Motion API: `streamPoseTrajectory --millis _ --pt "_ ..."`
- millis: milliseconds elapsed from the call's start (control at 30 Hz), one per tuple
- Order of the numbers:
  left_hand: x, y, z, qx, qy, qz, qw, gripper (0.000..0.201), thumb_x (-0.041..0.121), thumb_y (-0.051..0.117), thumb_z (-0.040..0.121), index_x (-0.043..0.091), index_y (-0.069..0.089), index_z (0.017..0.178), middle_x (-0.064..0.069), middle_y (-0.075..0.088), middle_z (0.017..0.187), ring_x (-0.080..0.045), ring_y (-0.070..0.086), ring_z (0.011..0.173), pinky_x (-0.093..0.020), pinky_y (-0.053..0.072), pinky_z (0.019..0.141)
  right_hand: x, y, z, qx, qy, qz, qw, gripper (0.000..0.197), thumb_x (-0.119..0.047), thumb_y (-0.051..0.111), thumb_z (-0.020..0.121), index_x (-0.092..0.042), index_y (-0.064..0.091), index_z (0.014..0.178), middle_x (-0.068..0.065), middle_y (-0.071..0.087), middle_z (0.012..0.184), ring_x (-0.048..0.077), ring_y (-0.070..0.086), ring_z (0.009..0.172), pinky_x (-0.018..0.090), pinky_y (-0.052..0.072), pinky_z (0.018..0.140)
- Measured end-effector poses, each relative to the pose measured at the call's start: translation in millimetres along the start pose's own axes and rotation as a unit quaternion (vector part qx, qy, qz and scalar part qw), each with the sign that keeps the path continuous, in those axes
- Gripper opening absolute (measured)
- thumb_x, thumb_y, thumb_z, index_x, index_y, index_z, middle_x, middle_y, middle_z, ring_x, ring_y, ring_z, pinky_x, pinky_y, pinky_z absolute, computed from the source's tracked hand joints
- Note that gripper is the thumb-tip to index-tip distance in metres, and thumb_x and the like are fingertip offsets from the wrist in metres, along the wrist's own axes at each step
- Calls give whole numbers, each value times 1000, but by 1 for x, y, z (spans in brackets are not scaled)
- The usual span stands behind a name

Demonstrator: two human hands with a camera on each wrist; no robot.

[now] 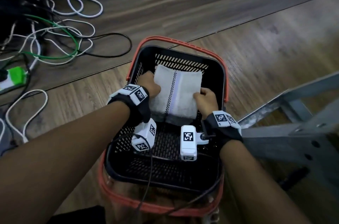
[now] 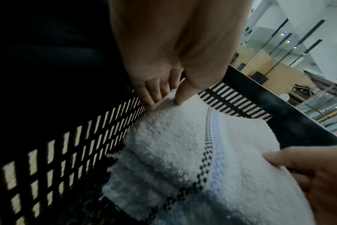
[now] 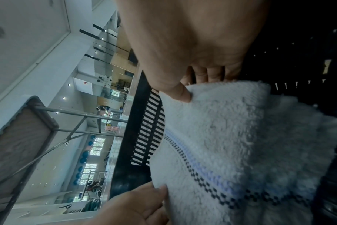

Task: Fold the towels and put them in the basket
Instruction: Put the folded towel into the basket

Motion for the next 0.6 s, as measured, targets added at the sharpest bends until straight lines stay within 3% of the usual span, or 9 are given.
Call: streamPoseTrajectory --millis 133,200,333,500,600 --pt "0 -9 1 42 6 -63 997 29 2 52 87 2 55 116 -16 60 117 -30 56 107 -27 40 82 -11 -6 0 37 -27 19 999 35 -5 46 85 -7 59 118 8 65 99 20 60 88 26 44 71" --pt "0 -13 1 58 7 -82 995 28 2 52 87 4 55 115 -15 61 115 -28 56 106 -24 38 78 -16 -6 1 50 -42 17 998 35 -4 46 85 -7 59 117 8 64 96 19 58 84 24 41 60" --pt "-4 -7 4 47 2 -74 996 26 1 53 87 3 56 113 -15 61 114 -28 57 104 -23 38 77 -12 -7 3 70 -42 -3 997 33 -4 45 86 -8 59 116 5 58 91 18 54 82 19 34 53" --pt "-4 0 8 33 -1 -73 997 29 2 53 88 3 54 117 -17 59 118 -30 56 108 -26 39 81 -6 -11 -1 80 -33 -8 996 33 -6 44 88 -7 57 119 7 60 97 22 57 88 26 39 71" --pt "-4 2 7 21 2 -52 998 31 4 51 89 2 50 120 -19 58 119 -32 55 108 -28 39 80 -8 -7 -5 79 -41 -40 995 36 -5 43 90 -6 51 125 15 58 119 29 55 109 30 43 85"
Point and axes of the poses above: each hand's wrist, its own z-axis towards the middle knuckle, its own y-axis out of the palm, x = y × z, the point moved 10 cm from there along z, towards the middle knuckle
